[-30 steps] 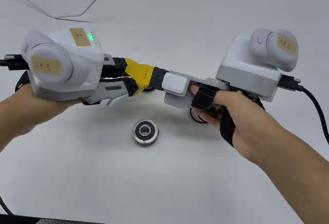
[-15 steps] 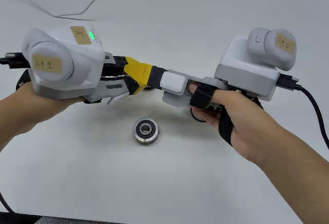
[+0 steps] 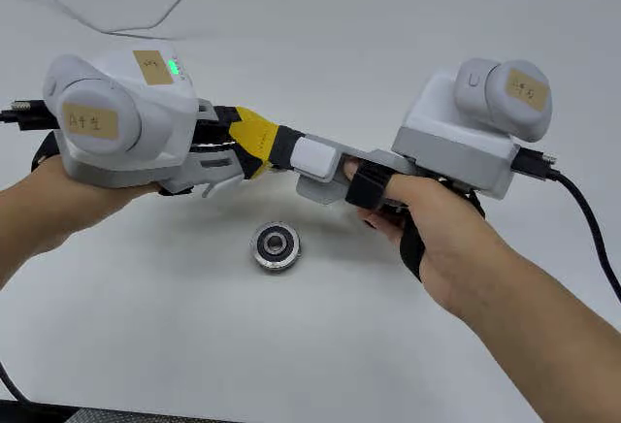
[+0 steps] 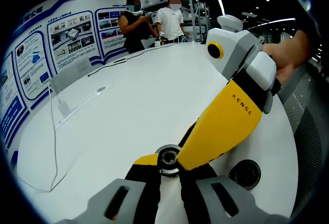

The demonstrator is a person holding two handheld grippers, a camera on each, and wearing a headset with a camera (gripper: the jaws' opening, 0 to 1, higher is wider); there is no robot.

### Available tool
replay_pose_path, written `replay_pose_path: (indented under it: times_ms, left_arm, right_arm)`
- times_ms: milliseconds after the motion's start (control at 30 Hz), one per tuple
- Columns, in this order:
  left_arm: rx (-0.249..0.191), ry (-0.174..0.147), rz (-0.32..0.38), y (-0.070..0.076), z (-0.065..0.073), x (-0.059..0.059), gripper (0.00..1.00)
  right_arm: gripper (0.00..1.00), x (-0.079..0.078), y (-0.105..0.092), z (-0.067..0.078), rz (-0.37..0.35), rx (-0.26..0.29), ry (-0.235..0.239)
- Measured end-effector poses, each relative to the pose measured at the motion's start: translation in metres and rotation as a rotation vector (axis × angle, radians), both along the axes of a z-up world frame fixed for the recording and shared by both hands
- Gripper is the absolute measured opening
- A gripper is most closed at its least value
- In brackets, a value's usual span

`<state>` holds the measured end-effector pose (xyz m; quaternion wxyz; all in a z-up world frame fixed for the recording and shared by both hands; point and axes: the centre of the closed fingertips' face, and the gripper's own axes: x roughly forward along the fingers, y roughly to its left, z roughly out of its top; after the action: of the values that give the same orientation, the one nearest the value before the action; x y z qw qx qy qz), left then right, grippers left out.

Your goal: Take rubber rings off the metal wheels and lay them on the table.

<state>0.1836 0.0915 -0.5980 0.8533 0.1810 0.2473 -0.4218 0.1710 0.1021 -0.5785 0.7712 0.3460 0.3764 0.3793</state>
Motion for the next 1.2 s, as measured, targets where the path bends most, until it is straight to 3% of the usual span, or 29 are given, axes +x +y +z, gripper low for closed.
replay_pose_path:
  times_ms: [200,333,367,600,800,933,1200]
  left_arm:
    - [0.000,0.000,0.000,0.000,0.000,0.000,0.13]
    - [0.001,0.001,0.001,0.000,0.000,0.000,0.13]
    - [0.001,0.001,0.001,0.000,0.000,0.000,0.13]
    - [0.003,0.001,0.003,0.000,0.000,0.000,0.13]
    - [0.001,0.001,0.003,0.000,0.000,0.000,0.13]
    - [0.000,0.001,0.004,0.000,0.000,0.000,0.13]
    - [-0.001,0.001,0.004,0.000,0.000,0.000,0.13]
  right_arm:
    - [0.64,-0.001,0.000,0.004,0.012,0.019,0.008]
    - [0.63,-0.004,0.000,-0.006,0.013,-0.019,0.021]
    - [0.62,-0.003,0.000,-0.006,0.009,-0.023,0.003]
    - [0.66,0.004,0.000,-0.002,-0.017,0.002,0.008]
    - [0.59,0.000,-0.002,-0.002,0.009,0.010,0.015]
    - [0.55,0.001,-0.006,-0.003,-0.016,0.032,0.029]
    - [0.47,0.002,-0.008,-0.006,-0.026,0.028,0.017]
